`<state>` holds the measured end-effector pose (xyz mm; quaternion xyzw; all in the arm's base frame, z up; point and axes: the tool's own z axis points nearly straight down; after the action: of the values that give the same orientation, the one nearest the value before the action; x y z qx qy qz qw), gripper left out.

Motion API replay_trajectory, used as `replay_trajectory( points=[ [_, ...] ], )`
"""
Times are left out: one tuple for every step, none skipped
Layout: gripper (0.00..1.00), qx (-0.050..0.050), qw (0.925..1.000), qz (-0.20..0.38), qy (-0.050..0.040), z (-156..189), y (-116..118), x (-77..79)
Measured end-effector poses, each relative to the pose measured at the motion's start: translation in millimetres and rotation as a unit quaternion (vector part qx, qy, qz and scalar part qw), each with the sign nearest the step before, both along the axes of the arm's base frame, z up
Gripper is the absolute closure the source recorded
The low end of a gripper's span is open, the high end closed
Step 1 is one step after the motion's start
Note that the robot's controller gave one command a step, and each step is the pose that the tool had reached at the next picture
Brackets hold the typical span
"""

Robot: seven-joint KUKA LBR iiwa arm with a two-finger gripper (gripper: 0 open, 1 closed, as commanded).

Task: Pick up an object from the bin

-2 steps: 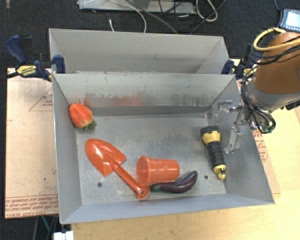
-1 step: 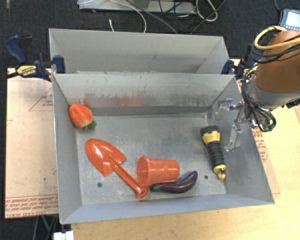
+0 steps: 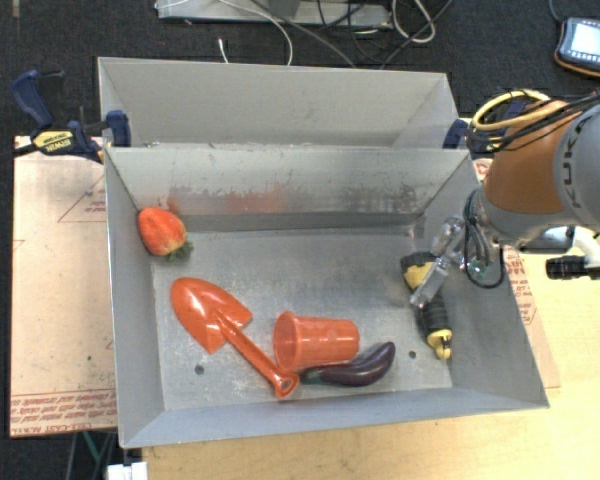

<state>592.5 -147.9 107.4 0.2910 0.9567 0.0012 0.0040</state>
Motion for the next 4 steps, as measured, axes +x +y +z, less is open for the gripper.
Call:
replay_trajectory(
  points=[
    [0.00, -0.003, 0.9991, 0.043, -0.0036, -3, 4, -2.4],
    [0.00, 0.000, 0.9961, -0.088, -0.0116, -4, 22, -18.4],
    [0.00, -0.003, 0.9977, -0.065, -0.0200, -28, 7, -2.1],
    [1.00, -0.010, 0.9961, -0.078, -0.0384, -24, 23, -9.6]
  ],
)
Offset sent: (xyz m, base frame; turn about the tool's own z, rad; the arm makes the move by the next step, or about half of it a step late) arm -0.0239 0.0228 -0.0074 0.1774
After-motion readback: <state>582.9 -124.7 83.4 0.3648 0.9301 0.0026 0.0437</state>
